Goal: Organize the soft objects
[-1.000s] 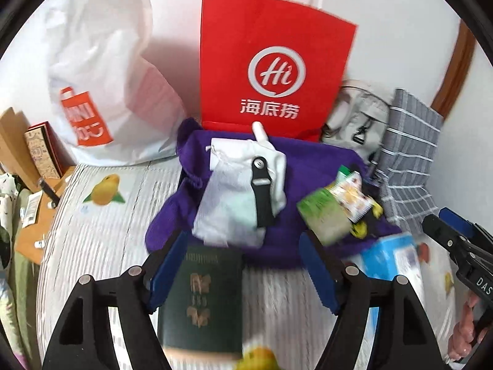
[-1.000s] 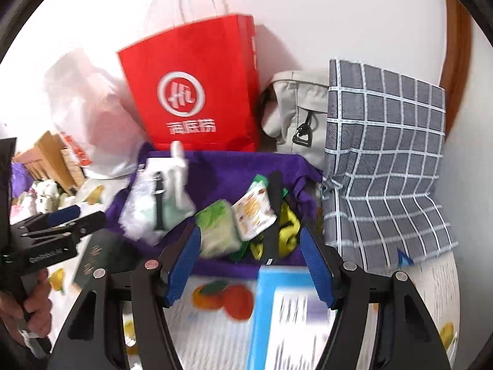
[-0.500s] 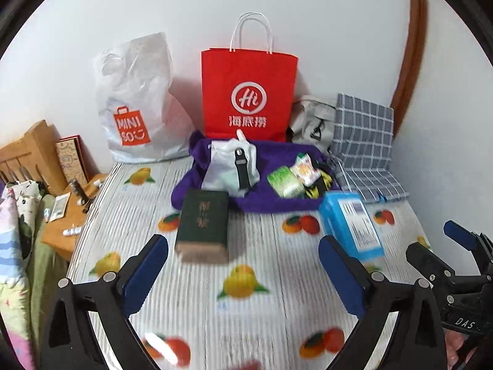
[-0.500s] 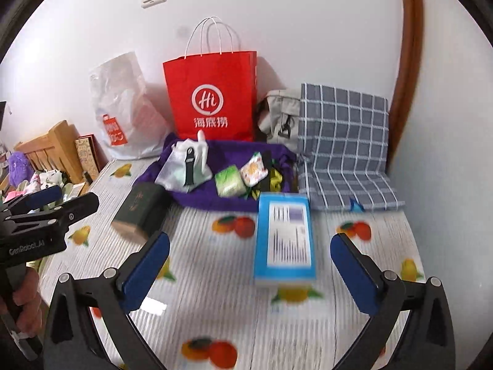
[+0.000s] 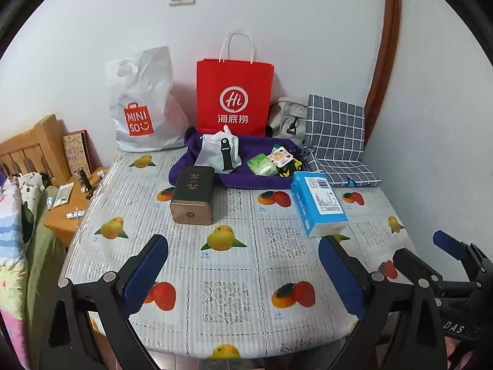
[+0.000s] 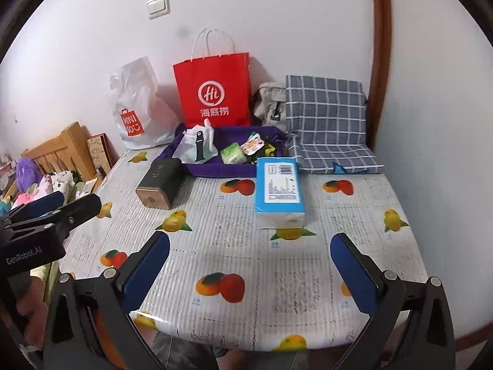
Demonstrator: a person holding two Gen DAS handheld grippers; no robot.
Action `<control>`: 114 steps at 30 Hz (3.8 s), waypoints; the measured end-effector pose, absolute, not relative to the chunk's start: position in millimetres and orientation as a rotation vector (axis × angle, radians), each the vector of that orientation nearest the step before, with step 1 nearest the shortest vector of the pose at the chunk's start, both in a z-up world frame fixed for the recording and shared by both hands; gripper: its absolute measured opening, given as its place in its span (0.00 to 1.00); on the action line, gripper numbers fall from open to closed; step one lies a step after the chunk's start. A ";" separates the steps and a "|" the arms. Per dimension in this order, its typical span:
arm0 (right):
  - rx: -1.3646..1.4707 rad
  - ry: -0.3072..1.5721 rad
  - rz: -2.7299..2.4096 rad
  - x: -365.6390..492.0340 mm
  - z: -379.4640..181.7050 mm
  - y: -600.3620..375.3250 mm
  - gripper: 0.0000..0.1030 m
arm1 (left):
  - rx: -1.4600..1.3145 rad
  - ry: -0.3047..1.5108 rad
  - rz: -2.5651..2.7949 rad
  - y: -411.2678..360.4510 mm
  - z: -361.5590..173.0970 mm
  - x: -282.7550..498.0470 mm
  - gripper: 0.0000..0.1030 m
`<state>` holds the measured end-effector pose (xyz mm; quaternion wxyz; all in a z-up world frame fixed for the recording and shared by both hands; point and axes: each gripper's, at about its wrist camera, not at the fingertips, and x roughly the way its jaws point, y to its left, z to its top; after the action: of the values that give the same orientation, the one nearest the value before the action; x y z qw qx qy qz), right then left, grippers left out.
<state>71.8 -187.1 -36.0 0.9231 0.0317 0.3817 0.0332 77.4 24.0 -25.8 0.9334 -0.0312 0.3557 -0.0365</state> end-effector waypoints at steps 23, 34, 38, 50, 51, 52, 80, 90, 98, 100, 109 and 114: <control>0.069 0.725 0.030 30.4 -20.3 -198.6 0.99 | -0.018 0.704 -0.098 7.6 -20.4 43.7 0.96; 0.071 0.724 0.030 29.7 -20.1 -199.0 0.99 | -0.016 0.704 -0.101 9.1 -20.7 44.2 0.96; 0.072 0.722 0.030 28.6 -19.9 -199.2 0.99 | -0.016 0.705 -0.101 8.6 -21.3 42.6 0.96; 0.077 0.714 0.033 25.1 -16.8 -200.1 0.99 | -0.017 0.704 -0.101 8.7 -21.3 42.3 0.96; 0.077 0.713 0.033 25.1 -16.3 -200.4 0.99 | -0.017 0.704 -0.101 8.8 -21.3 42.2 0.96; 0.077 0.713 0.035 25.0 -16.1 -200.2 0.99 | -0.017 0.704 -0.104 9.0 -21.3 42.3 0.96; 0.078 0.708 0.037 23.3 -14.6 -199.5 0.99 | -0.017 0.705 -0.103 10.0 -20.9 42.4 0.96; 0.079 0.708 0.037 23.2 -14.3 -199.4 0.99 | -0.017 0.705 -0.104 10.4 -20.9 42.5 0.96; 0.079 0.707 0.038 23.6 -12.2 -198.8 0.99 | -0.017 0.704 -0.104 10.4 -20.5 42.4 0.96; 0.078 0.707 0.037 23.4 -12.6 -199.1 0.99 | -0.017 0.705 -0.103 10.5 -20.3 42.5 0.96; 0.082 0.703 0.037 24.2 -8.0 -198.5 0.99 | -0.017 0.704 -0.103 10.2 -20.1 42.5 0.96; 0.082 0.703 0.037 23.7 -8.8 -198.7 0.99 | -0.018 0.701 -0.104 10.7 -20.3 41.7 0.96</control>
<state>23.7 -198.7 -8.8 0.9379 0.0400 0.3440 0.0180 41.7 10.7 -20.3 0.9379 -0.0088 0.3431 -0.0507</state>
